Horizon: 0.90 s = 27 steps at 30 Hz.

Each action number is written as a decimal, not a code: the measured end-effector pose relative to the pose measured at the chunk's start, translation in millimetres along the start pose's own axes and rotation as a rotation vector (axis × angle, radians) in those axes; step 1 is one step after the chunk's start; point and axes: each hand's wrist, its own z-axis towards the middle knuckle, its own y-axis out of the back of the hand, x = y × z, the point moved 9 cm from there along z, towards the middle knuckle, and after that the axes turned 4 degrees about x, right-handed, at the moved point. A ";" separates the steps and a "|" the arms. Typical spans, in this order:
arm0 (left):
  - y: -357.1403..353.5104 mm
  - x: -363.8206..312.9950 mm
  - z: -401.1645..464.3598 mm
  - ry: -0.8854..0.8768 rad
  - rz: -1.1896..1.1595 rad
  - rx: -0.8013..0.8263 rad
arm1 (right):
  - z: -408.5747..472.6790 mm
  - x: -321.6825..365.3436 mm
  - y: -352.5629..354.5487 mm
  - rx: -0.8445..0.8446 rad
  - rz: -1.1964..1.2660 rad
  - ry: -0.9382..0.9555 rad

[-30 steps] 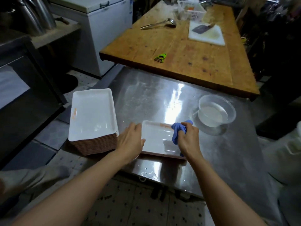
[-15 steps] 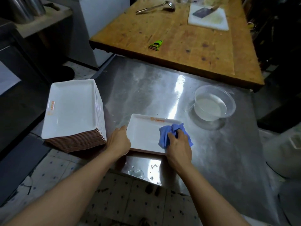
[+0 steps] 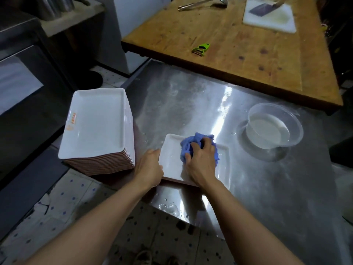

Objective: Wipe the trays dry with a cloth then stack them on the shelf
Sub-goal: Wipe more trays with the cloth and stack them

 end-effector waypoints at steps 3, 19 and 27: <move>-2.0 2.1 0.0 -0.016 -0.038 0.012 | 10.2 24.9 -13.5 0.036 -0.021 0.056; -12.3 16.3 5.0 -0.061 -0.305 0.188 | -13.4 58.4 -30.7 0.268 0.164 0.300; -9.5 8.5 -6.7 -0.050 -0.378 0.397 | -46.8 51.2 -40.3 0.368 0.013 0.350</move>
